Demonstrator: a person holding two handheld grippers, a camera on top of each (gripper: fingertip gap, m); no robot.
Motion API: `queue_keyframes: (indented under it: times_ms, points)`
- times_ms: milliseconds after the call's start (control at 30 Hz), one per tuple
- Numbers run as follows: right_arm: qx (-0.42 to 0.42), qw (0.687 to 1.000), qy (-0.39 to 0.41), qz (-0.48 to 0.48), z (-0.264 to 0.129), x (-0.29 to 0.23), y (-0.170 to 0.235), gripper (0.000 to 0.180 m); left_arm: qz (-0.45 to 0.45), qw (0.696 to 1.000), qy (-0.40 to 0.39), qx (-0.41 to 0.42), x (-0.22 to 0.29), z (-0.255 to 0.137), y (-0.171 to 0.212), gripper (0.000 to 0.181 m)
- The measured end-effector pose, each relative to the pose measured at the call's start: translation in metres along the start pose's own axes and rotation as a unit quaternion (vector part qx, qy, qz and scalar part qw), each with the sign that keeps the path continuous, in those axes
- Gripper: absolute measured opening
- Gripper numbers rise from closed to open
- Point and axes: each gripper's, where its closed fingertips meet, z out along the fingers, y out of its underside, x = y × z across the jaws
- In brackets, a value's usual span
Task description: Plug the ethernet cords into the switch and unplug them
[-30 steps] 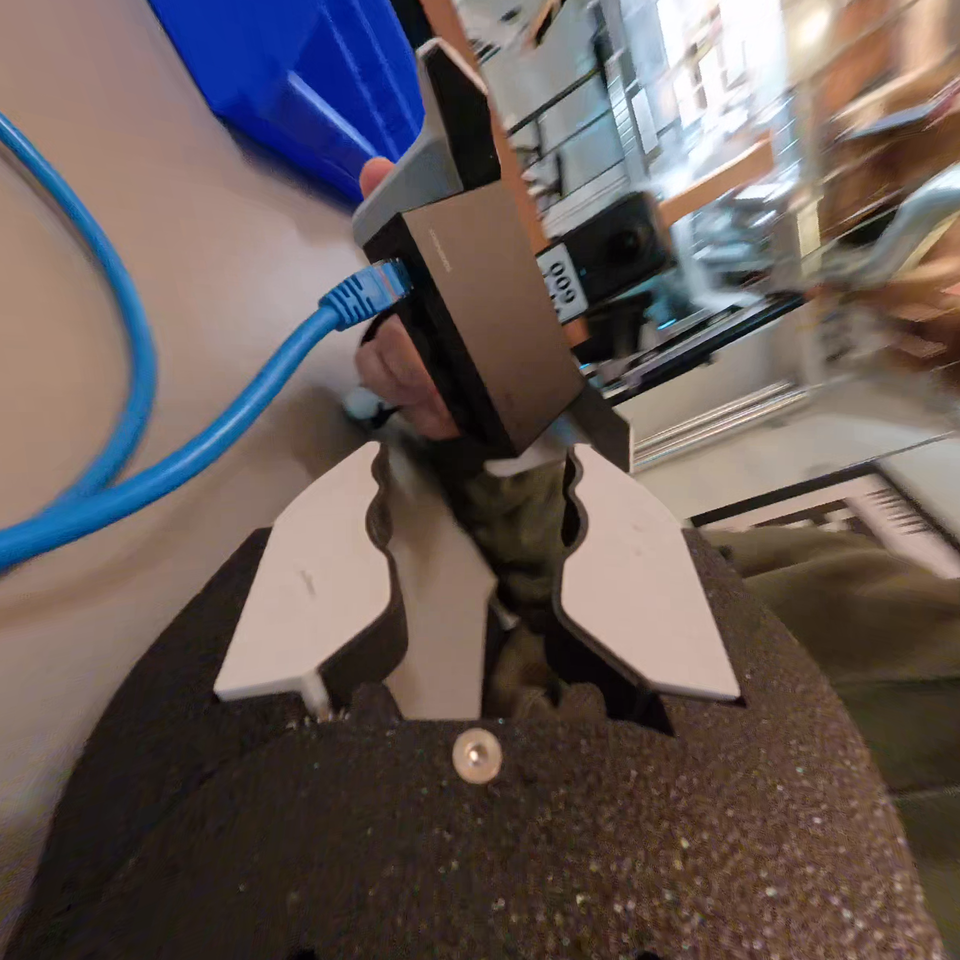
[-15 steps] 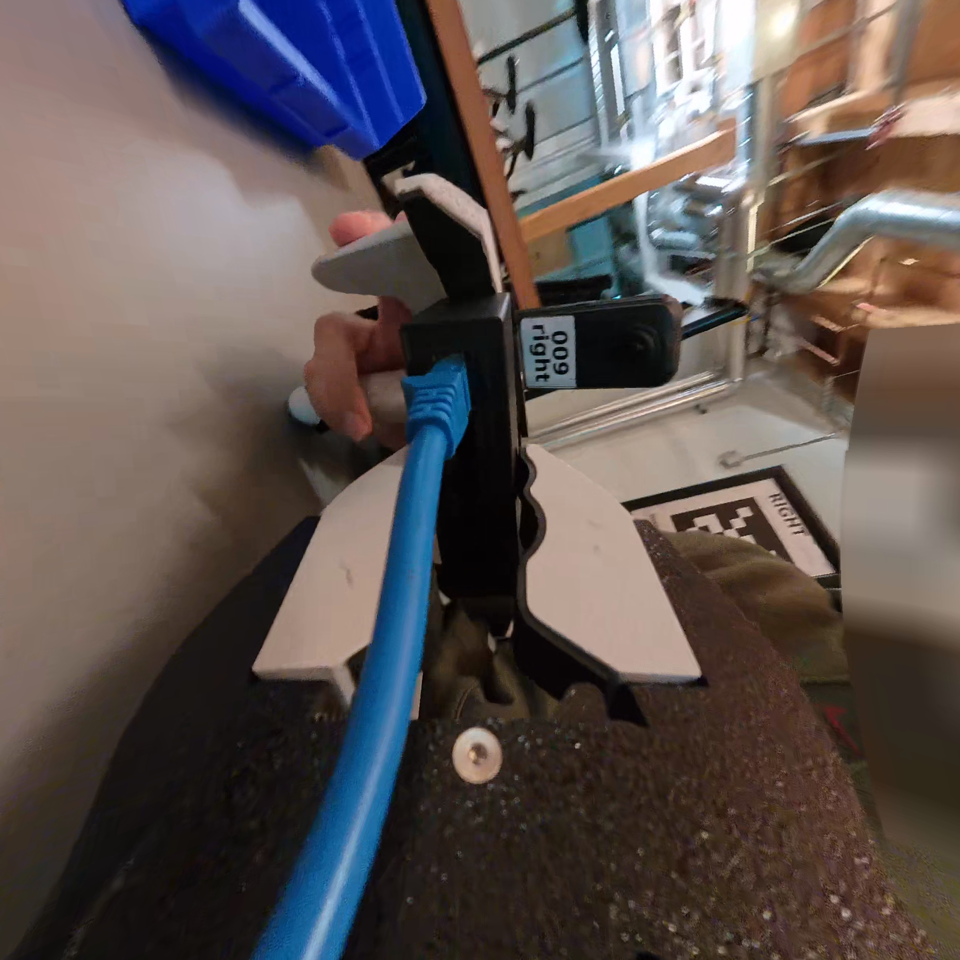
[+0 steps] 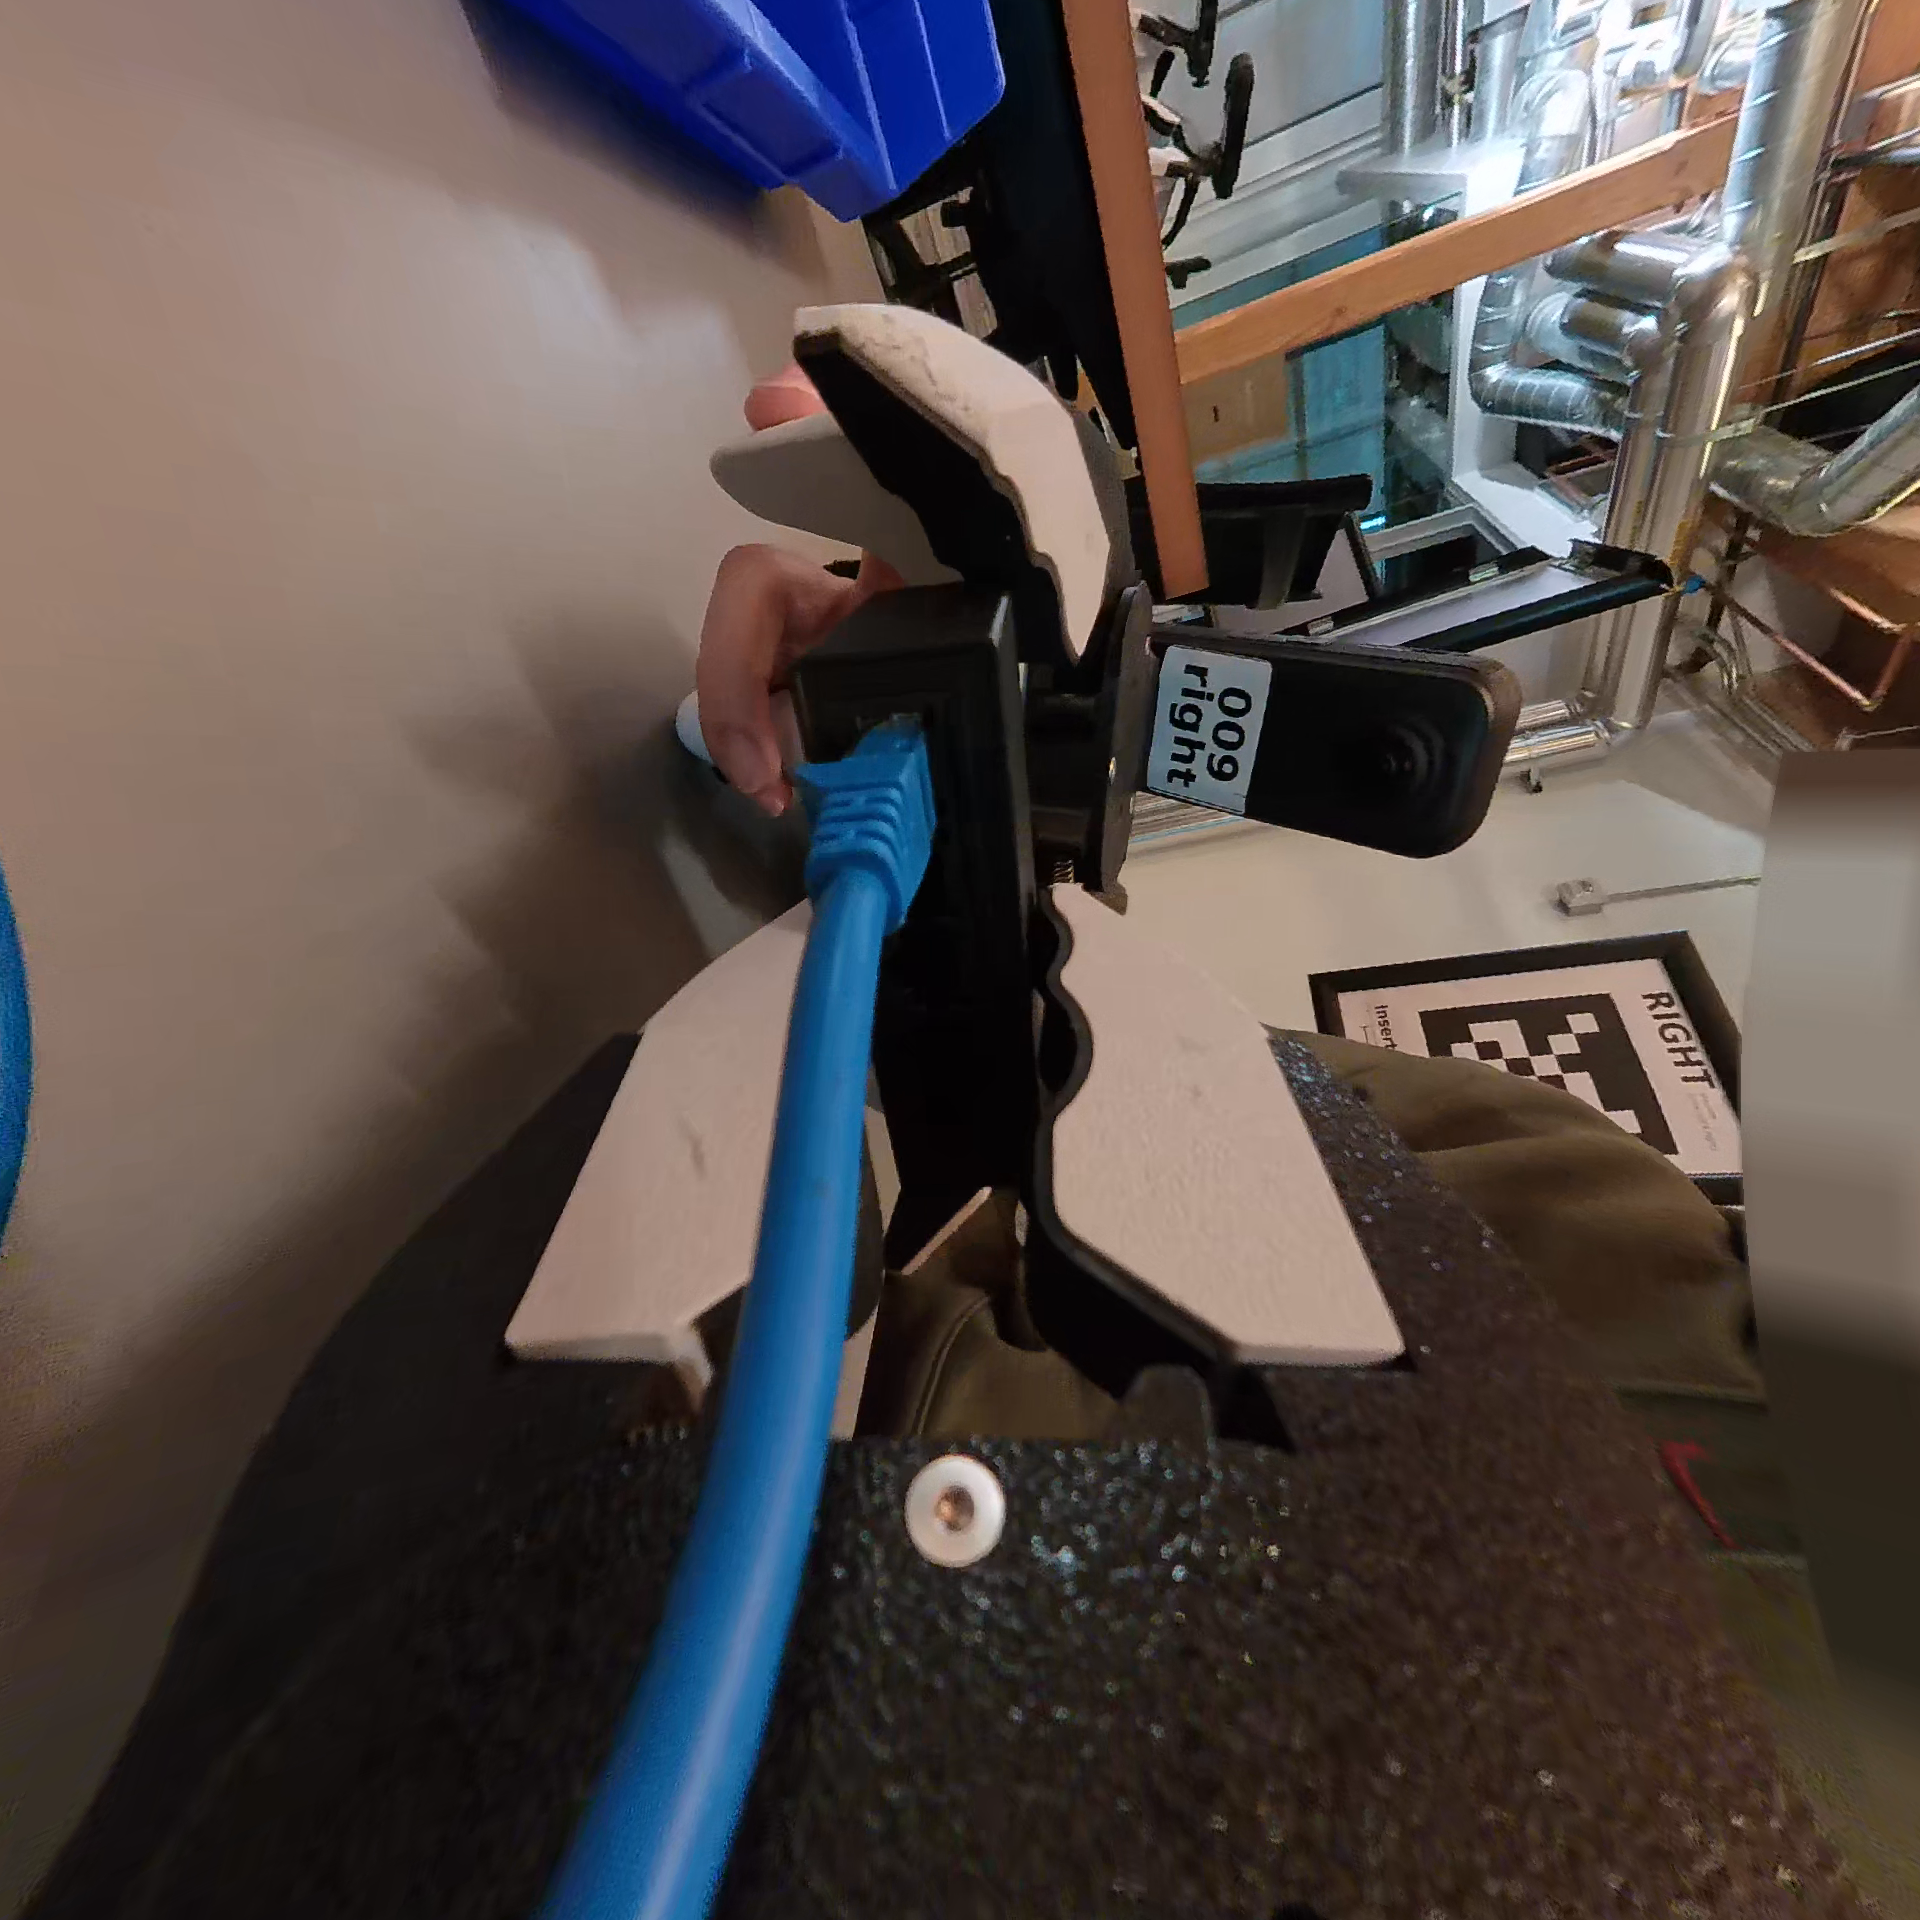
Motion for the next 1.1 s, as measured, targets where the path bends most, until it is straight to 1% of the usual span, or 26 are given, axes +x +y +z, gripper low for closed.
queue_keyframes:
  times_ms: [167, 300, 400, 467, 500, 633, 700, 733, 933, 1033, 1100]
  points:
    - [0.014, 1.0, -0.007, 0.025, -0.001, 0.001, -0.004, 0.132, 0.0, 1.0, 0.0, 0.002, 0.003, 0.0, -0.002, 0.028]
    - [0.014, 0.999, -0.013, 0.042, -0.001, 0.002, -0.004, 0.13, 0.018, 1.0, -0.004, 0.006, 0.003, 0.0, -0.003, 0.031]
    - [0.045, 0.996, -0.017, 0.071, -0.005, 0.005, -0.011, 0.129, 0.06, 0.998, -0.009, 0.008, 0.008, 0.002, -0.004, 0.037]
    - [0.061, 0.994, -0.02, 0.088, -0.008, 0.008, -0.015, 0.129, 0.073, 0.997, -0.005, 0.006, 0.013, 0.004, -0.003, 0.048]
    - [0.071, 0.993, -0.021, 0.096, -0.009, 0.009, -0.017, 0.129, 0.075, 0.997, 0.0, 0.005, 0.015, 0.005, -0.003, 0.05]
    - [0.095, 0.99, -0.02, 0.105, -0.014, 0.011, -0.021, 0.128, 0.056, 0.998, 0.032, 0.007, 0.019, 0.008, 0.0, 0.051]
    - [0.09, 0.992, -0.018, 0.085, -0.012, 0.008, -0.021, 0.128, 0.031, 0.998, 0.049, 0.009, 0.018, 0.008, 0.0, 0.046]
    - [0.087, 0.992, -0.017, 0.086, -0.012, 0.008, -0.02, 0.128, 0.031, 0.998, 0.051, 0.012, 0.016, 0.007, -0.001, 0.035]
    - [0.076, 0.993, -0.004, 0.088, -0.009, 0.012, -0.018, 0.128, 0.034, 0.999, 0.03, 0.028, 0.014, 0.005, -0.004, 0.036]
    - [0.092, 0.991, 0.002, 0.098, -0.013, 0.016, -0.02, 0.128, 0.047, 0.998, 0.027, 0.033, 0.016, 0.003, -0.006, 0.047]
    - [0.106, 0.989, -0.002, 0.102, -0.016, 0.016, -0.023, 0.127, 0.045, 0.998, 0.031, 0.038, 0.017, 0.001, -0.008, 0.05]
